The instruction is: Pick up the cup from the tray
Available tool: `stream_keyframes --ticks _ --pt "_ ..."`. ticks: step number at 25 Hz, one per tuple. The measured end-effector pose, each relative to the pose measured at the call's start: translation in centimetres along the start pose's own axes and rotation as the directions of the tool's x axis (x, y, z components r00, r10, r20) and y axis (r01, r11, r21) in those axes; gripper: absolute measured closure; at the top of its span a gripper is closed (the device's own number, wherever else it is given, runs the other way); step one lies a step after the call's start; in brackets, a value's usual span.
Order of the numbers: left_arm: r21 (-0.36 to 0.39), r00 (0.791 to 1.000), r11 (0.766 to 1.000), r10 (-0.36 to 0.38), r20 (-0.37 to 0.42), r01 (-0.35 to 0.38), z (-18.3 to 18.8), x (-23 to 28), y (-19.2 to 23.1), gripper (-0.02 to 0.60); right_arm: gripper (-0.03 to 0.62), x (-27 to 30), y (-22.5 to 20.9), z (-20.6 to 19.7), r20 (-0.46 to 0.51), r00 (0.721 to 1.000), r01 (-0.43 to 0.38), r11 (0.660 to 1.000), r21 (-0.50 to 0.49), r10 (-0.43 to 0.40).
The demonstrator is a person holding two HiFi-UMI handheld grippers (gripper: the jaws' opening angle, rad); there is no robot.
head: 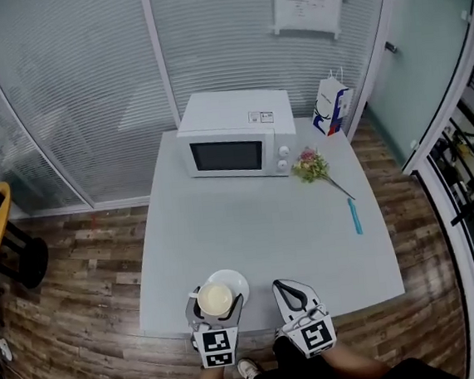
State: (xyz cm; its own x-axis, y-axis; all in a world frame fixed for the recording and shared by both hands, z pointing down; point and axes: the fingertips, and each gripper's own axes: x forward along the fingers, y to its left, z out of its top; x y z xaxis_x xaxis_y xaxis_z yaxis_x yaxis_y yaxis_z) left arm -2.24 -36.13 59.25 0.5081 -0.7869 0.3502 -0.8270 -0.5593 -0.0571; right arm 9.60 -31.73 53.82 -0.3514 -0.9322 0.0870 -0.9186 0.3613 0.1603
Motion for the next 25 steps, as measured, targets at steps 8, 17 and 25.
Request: stream_keyframes --ticks 8,17,25 --pt "0.041 0.996 0.999 -0.015 0.089 0.012 3.6 -3.8 -0.7 0.140 0.591 -0.8 1.3 4.9 0.079 0.997 0.019 1.000 0.000 -0.019" --pt "0.049 0.990 0.999 -0.009 0.142 0.002 4.9 -6.2 -0.8 0.140 0.591 -1.9 3.3 6.1 0.110 0.994 0.012 1.000 -0.020 -0.010" --pt "0.035 0.986 0.999 -0.029 0.163 0.024 4.6 -7.1 -1.3 0.140 0.591 -2.4 4.3 6.2 0.104 0.995 0.012 1.000 -0.023 -0.010"
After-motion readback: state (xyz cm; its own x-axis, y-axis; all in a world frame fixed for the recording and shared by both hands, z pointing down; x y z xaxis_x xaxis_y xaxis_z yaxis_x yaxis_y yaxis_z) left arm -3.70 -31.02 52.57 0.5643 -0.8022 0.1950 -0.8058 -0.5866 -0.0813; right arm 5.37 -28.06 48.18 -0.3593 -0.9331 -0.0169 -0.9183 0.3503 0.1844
